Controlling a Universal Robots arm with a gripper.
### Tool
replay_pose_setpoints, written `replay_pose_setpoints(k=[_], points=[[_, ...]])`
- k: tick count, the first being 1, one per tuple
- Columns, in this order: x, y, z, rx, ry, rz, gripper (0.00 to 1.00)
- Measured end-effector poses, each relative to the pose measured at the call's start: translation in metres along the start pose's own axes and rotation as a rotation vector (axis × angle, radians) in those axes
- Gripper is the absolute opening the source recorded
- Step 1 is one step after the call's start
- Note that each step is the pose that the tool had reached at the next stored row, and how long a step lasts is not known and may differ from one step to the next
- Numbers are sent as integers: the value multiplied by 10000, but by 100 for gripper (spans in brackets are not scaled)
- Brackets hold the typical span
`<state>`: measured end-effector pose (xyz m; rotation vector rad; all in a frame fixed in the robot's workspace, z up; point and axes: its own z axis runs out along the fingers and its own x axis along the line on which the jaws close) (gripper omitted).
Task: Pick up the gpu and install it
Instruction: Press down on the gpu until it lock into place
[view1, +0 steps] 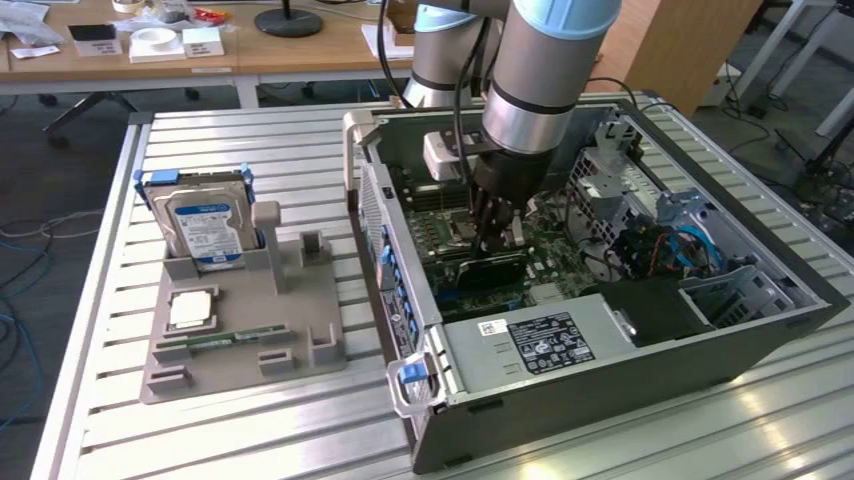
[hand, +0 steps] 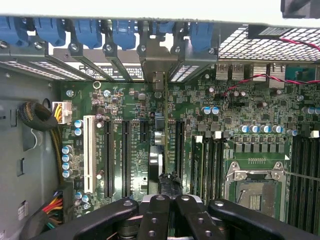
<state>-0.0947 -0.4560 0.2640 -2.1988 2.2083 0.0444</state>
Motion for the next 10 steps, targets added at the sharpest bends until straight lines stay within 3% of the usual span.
replay_pose_setpoints(k=[10], points=[[2,3,17,-1,3,-1,11]])
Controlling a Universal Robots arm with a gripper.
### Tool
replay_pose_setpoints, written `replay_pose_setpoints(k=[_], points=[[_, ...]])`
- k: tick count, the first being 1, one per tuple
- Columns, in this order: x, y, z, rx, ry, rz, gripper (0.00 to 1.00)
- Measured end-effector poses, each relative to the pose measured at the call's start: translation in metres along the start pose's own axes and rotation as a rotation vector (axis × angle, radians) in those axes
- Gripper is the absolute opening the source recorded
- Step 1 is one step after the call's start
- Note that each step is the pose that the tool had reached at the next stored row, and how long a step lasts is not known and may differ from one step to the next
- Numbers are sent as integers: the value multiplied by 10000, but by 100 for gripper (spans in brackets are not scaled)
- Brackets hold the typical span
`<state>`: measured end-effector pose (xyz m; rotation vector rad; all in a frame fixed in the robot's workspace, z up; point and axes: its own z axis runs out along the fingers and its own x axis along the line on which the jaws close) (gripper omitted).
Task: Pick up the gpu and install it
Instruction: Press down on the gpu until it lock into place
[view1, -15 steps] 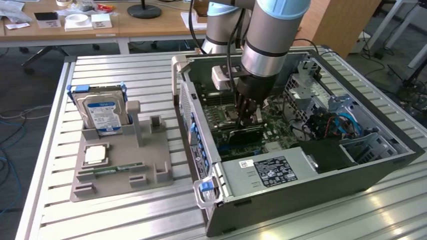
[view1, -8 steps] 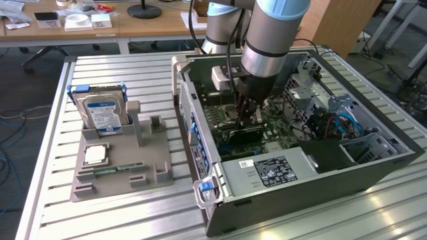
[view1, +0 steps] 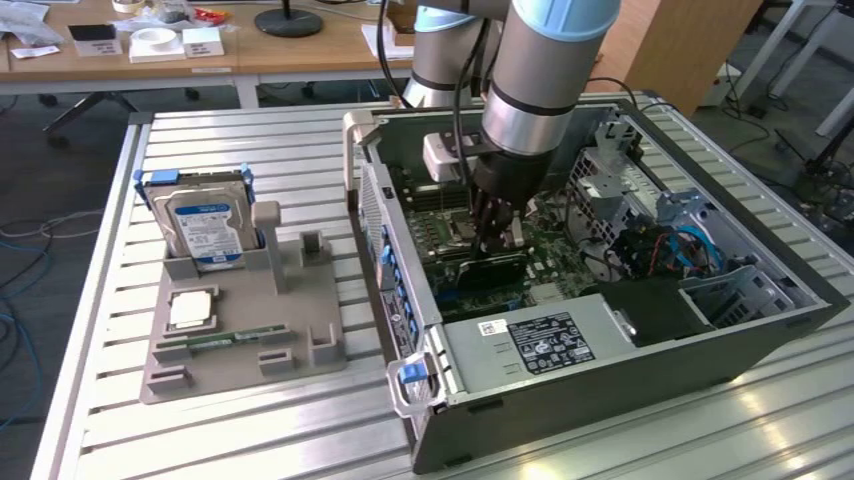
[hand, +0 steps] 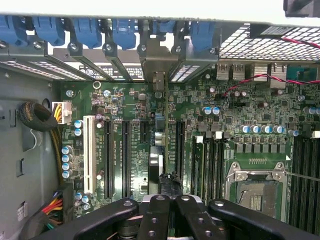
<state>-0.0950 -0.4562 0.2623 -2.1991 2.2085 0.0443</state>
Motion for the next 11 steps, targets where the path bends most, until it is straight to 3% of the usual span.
replay_pose_setpoints(k=[11], points=[[0,1,9,1,-2,1,11]])
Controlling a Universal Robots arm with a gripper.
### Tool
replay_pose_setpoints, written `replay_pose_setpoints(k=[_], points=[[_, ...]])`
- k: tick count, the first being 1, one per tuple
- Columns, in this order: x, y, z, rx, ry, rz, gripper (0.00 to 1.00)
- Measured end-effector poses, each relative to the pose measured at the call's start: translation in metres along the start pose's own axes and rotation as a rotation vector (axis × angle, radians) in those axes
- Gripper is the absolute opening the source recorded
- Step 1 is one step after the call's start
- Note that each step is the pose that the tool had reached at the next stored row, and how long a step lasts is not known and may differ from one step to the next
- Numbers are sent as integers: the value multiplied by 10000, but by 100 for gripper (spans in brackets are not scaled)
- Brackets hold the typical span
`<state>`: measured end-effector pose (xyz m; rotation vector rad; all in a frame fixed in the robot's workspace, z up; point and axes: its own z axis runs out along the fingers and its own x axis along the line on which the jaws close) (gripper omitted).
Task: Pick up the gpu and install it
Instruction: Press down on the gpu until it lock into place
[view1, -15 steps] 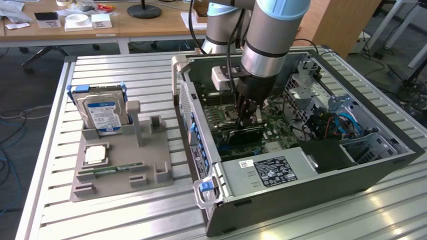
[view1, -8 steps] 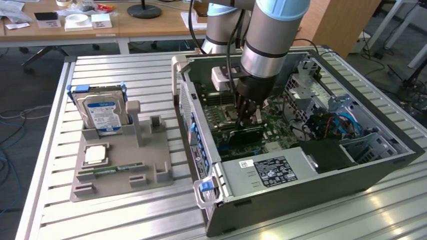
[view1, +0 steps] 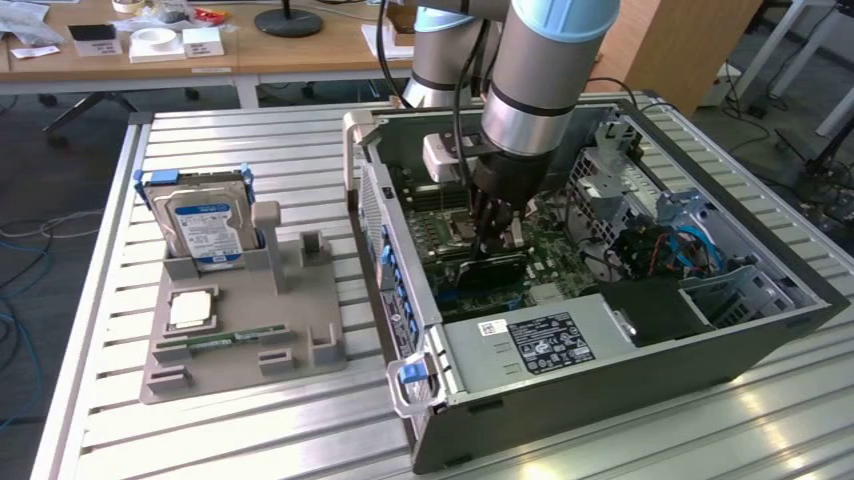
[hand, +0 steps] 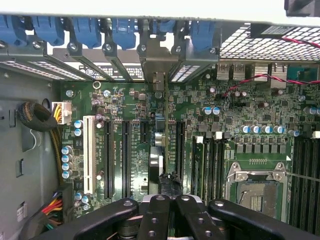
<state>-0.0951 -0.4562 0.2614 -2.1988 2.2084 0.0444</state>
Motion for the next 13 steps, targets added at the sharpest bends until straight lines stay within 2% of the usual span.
replay_pose_setpoints(k=[13], points=[[0,1,7,0,0,0,11]])
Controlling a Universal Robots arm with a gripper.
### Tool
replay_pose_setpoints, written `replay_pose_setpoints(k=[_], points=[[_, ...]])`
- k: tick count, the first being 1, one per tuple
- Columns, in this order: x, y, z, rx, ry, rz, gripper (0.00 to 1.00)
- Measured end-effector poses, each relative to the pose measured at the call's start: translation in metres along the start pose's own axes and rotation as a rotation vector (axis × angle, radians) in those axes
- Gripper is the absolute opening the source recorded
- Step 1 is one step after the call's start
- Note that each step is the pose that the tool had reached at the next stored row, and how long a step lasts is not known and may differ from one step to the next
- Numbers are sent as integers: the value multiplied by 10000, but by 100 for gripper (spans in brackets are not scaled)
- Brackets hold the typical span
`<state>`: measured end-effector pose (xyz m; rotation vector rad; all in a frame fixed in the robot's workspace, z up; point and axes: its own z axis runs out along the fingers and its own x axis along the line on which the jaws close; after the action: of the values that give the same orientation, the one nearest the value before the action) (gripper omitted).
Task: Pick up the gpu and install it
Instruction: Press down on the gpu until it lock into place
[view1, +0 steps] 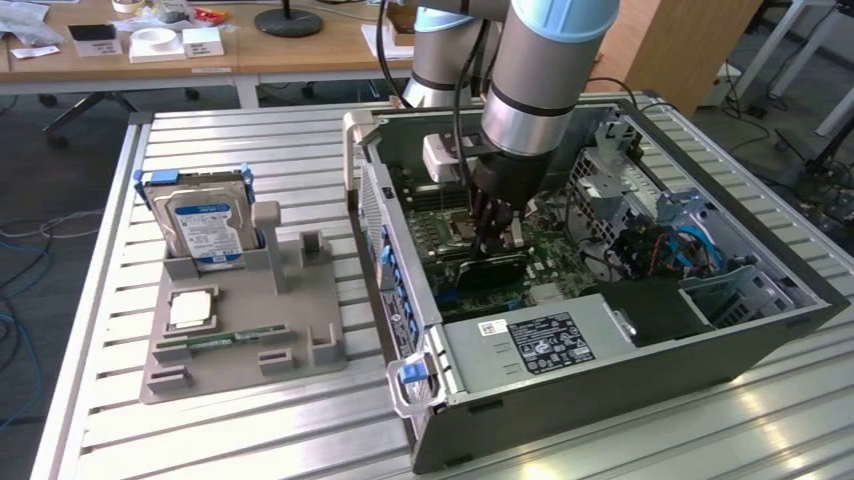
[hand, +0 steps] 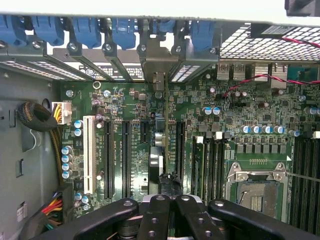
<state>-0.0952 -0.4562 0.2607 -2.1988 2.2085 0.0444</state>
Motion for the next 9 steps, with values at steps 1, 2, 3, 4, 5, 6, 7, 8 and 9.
replay_pose_setpoints(k=[1,2,3,4,5,6,7,8,9], points=[[0,0,0,0,0,0,11],[0,0,1,0,-1,0,11],[0,0,1,1,-1,0,11],[0,0,1,1,-2,0,11],[0,0,1,1,-2,0,11],[0,0,1,1,-3,0,11],[-1,0,-3,2,-6,0,11],[-2,0,-10,6,-16,0,11],[-3,-1,-23,11,-22,0,11]])
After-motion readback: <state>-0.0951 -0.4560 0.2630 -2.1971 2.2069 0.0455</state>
